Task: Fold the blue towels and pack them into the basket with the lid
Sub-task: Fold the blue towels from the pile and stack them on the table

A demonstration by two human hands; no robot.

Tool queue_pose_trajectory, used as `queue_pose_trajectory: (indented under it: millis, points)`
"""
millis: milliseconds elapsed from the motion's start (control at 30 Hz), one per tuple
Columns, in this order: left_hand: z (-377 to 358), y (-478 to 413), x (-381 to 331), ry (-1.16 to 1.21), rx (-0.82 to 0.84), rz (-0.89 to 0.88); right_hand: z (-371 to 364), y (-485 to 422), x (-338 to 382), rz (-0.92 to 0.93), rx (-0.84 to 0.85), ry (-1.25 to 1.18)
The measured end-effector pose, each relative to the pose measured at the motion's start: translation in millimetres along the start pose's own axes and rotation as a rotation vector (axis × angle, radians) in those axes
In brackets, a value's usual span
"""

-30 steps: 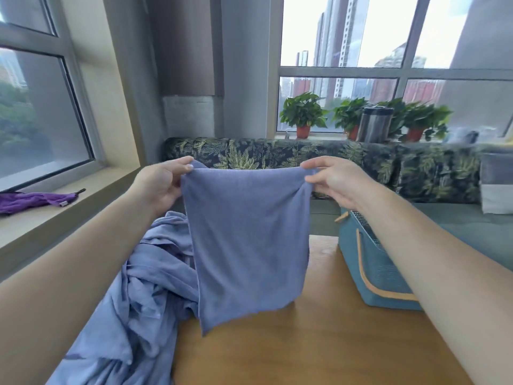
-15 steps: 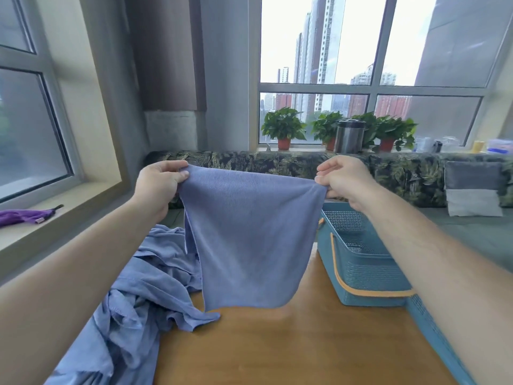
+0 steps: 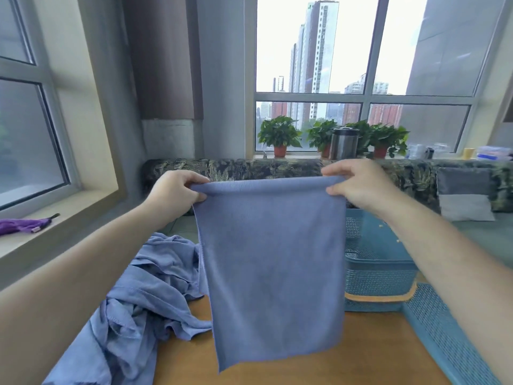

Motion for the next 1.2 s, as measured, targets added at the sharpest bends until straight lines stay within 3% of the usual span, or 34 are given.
queue_pose_trajectory:
  millis: [100,233,367,500,600,967,1200]
  points:
    - [-22.0,-13.5,10.9,-0.083,0.008,-0.004,-23.4,-2.8,-13.4,-0.006,0.022,0.19]
    - [-33.1,-38.0,14.3,-0.093,-0.017,-0.023,-39.6,-19.2,-34.1,-0.018,-0.013,0.259]
    - [-14.8,-57.7,-3.2,0.032,-0.124,-0.065,-19.8,-30.8,-29.5,0.019,-0.184,0.232]
    - [-2.7,-52.9,-8.1,0.216,-0.204,-0.101,-11.1,-30.3,-23.3,0.104,-0.227,0.152]
    - [-20.1,-30.8,19.2,0.324,-0.16,-0.034,-27.9,-12.7,-42.6,0.105,-0.146,0.073]
    - [-200.6,167.9,190.3,0.209,0.233,0.263,-185.7,186.4,-227.1,-0.087,0.247,0.143]
    - [-219.6,211.0,205.5,0.131,0.23,0.269,-200.3,228.0,-247.2,-0.04,0.298,0.167]
Point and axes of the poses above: each hand's wrist, its own y-axis away from the middle knuckle, its own z-axis out of the back of the hand, x = y × z, the point moved 9 cm from there along -y, towards the middle knuckle, and after that the axes turned 7 degrees about x, right-handed, at the moved point
